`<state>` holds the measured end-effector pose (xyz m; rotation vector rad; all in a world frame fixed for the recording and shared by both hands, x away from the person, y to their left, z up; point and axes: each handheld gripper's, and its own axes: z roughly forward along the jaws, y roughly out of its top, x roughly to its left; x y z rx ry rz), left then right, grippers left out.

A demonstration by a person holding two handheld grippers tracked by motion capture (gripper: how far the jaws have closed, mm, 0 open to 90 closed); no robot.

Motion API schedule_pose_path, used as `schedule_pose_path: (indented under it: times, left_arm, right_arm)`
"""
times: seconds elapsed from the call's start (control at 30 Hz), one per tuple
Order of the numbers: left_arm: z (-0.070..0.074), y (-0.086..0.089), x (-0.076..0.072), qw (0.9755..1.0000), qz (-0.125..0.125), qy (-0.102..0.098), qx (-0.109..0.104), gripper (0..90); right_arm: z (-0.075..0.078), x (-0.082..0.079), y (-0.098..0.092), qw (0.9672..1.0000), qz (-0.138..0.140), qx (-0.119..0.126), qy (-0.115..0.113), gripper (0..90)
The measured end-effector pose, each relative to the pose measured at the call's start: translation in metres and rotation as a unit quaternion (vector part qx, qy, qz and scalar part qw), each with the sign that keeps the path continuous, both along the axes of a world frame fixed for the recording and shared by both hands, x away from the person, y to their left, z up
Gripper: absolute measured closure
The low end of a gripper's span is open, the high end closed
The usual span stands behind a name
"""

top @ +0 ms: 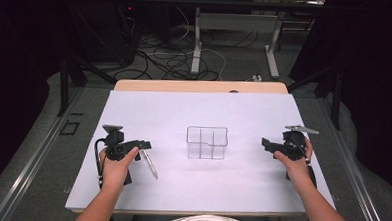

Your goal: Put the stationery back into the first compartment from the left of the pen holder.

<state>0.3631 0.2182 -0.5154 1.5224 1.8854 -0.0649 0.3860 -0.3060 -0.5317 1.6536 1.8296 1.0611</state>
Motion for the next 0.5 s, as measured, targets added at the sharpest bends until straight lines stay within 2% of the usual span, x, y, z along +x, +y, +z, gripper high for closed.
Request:
schedule_pose_path:
  times: [0.17, 0.23, 0.37, 0.4, 0.47, 0.5]
  left_arm:
    - [-0.007, 0.001, 0.000, 0.9997, 0.018, 0.018, -0.005, 35.5]
    - [-0.009, 0.001, -0.002, 0.9990, 0.029, 0.029, -0.018, 37.3]
    - [-0.014, 0.000, -0.004, 0.9983, 0.038, 0.038, -0.023, 40.5]
    - [-0.015, -0.002, -0.005, 0.9977, 0.045, 0.040, -0.030, 41.1]
    - [-0.017, -0.003, -0.006, 0.9977, 0.043, 0.044, -0.030, 42.6]
    - [-0.017, -0.005, -0.007, 0.9975, 0.049, 0.045, -0.025, 43.0]
  right_arm:
    - [0.000, -0.001, 0.000, 1.0000, 0.001, 0.001, 0.000, 2.9]
    - [0.000, -0.001, -0.001, 1.0000, 0.003, -0.001, -0.002, 2.9]
    - [0.000, -0.001, -0.001, 1.0000, 0.002, -0.002, -0.001, 3.2]
    - [0.000, -0.001, 0.000, 1.0000, 0.000, 0.001, 0.001, 3.2]
    - [0.000, -0.001, 0.000, 1.0000, -0.001, 0.000, 0.002, 3.3]
    - [0.000, -0.001, 0.001, 1.0000, -0.001, 0.000, 0.001, 3.3]
